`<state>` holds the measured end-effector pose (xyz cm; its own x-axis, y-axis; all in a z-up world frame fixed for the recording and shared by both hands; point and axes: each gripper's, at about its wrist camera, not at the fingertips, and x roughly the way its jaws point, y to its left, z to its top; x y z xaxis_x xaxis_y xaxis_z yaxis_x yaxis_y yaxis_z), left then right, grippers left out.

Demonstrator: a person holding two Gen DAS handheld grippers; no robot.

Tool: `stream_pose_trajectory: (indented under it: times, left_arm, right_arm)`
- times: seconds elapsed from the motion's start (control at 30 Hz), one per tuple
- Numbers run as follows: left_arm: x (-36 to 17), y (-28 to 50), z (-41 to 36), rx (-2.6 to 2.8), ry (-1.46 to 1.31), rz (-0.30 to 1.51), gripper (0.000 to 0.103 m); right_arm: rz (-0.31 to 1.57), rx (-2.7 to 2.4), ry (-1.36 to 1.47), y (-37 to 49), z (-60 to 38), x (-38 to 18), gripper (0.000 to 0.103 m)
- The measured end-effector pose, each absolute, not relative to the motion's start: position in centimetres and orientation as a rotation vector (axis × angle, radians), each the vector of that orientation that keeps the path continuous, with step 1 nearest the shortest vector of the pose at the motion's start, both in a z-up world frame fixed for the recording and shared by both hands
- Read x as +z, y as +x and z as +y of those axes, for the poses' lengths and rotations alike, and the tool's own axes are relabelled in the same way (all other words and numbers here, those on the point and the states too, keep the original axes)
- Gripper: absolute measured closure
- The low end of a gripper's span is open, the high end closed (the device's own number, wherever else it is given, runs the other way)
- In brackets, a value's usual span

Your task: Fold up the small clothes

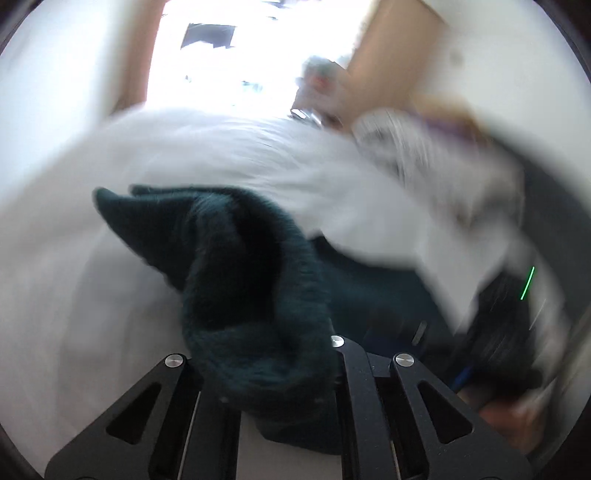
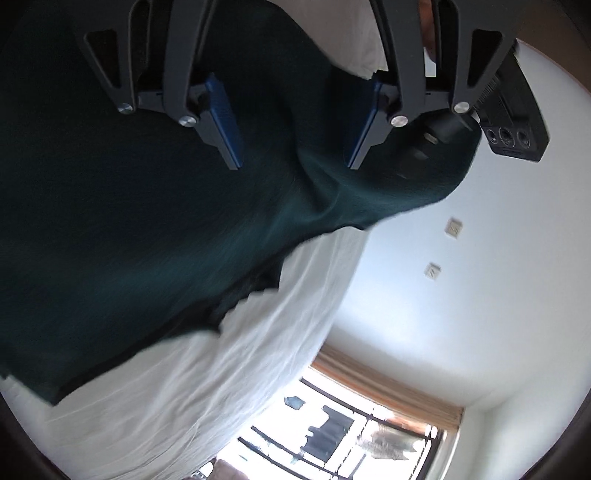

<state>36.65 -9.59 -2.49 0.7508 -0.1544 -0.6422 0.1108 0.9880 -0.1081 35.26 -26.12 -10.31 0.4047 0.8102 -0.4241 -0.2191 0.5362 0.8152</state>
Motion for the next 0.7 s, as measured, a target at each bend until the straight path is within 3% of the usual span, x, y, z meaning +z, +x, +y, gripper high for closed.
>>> stream_pose_trajectory:
  times: [0.1, 0.27, 0.53, 0.6, 0.67, 0.7]
  left_arm:
    - [-5.9, 36.5, -17.7, -0.173, 0.329, 0.719, 0.096]
    - [-9.1, 35.6, -21.2, -0.193, 0.465, 0.724, 0.096]
    - [-8.4, 35.5, -18.9, -0.228, 0.357, 0.718, 0.096]
    - [-8.2, 35.9, -18.2, -0.230, 0.330, 0.726, 0.096]
    - [-8.1, 36.1, -18.1, -0.227, 0.347, 0.723, 0.096]
    - [-8.1, 36.3, -18.0, -0.226, 0.356, 0.721, 0.096]
  right_arm:
    - [0.908, 0.704, 0.861, 36.6, -30.2, -10.5, 0.036]
    - [1.014, 0.778, 0.886, 38.2, -31.2, -12.3, 0.032]
    - [1.057, 0.801, 0.954, 40.5, -29.7, -13.9, 0.032]
    - [1.069, 0.806, 0.922, 41.2, -29.0, -13.6, 0.038]
    - [1.081, 0.824, 0.886, 41.9, -27.5, -13.0, 0.067]
    - [1.086, 0.816, 0.857, 42.3, -27.0, -12.7, 0.073]
